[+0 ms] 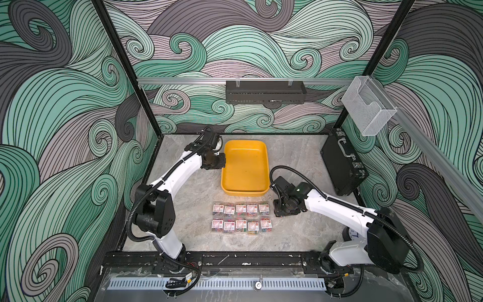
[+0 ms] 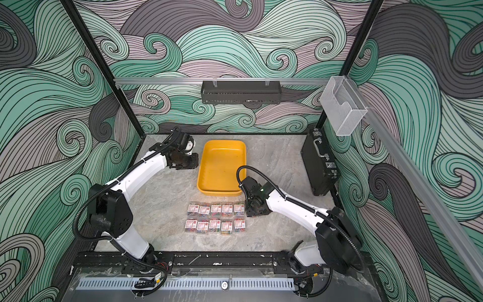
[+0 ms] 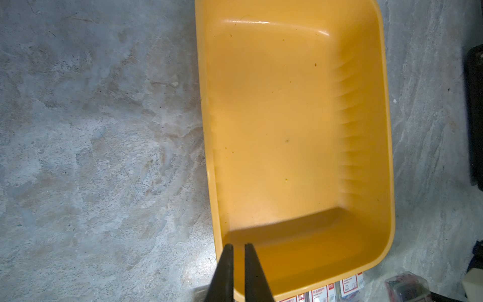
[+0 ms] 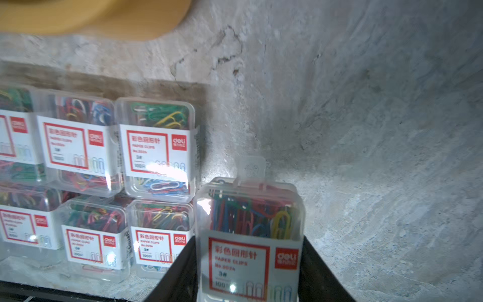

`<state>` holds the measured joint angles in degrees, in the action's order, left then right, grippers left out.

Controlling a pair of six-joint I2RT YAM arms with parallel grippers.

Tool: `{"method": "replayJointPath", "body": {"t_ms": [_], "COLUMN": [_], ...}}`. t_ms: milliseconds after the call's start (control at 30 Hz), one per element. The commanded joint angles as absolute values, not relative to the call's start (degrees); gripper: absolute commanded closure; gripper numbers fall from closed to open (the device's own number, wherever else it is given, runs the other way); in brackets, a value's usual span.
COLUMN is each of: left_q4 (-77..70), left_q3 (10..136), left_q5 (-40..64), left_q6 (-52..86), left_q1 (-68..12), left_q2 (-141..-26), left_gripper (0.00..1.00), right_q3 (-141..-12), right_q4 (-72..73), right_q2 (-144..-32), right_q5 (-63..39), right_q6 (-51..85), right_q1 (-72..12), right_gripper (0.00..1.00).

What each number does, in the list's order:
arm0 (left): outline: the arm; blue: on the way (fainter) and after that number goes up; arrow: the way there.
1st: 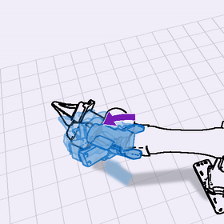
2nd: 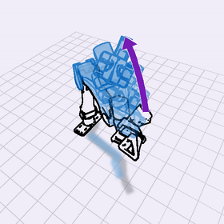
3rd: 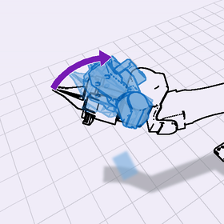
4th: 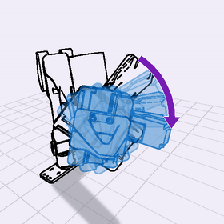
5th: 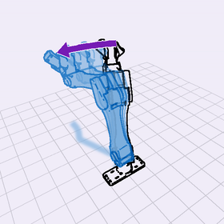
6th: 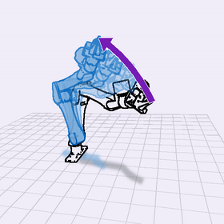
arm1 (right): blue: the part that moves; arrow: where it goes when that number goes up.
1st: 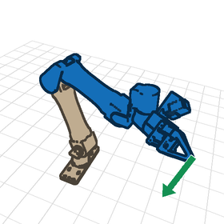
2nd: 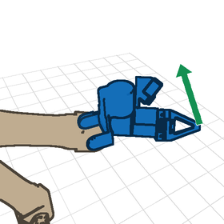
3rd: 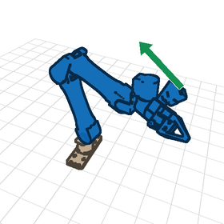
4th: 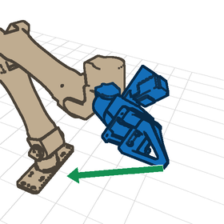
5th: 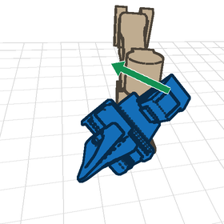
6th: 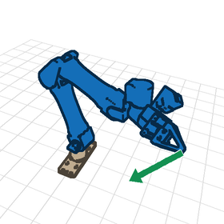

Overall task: Take the paper clips out of the storage box
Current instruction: Pick up the boxed paper clips from the storage box, then place the boxed paper clips at the center of the board.

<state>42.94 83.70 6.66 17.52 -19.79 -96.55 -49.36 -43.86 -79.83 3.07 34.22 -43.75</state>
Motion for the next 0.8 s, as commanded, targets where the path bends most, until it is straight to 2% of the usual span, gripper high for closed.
{"method": "replayJointPath", "body": {"t_ms": [0,767], "left_q4": [45.3,46.0], "left_q3": [86.3,86.5], "left_q5": [6.7,6.5], "left_q6": [17.0,16.9], "left_q1": [-20.1,-20.2], "left_q2": [-96.6,-96.6], "left_gripper": [0.89,0.89], "right_q3": [-47.7,-44.4], "right_q4": [-37.9,-33.3], "right_q2": [-79.7,-83.4], "right_q5": [2.1,-0.7], "right_q6": [38.1,39.6], "right_q1": [-44.4,-44.6], "right_gripper": [0.49,0.47]}}
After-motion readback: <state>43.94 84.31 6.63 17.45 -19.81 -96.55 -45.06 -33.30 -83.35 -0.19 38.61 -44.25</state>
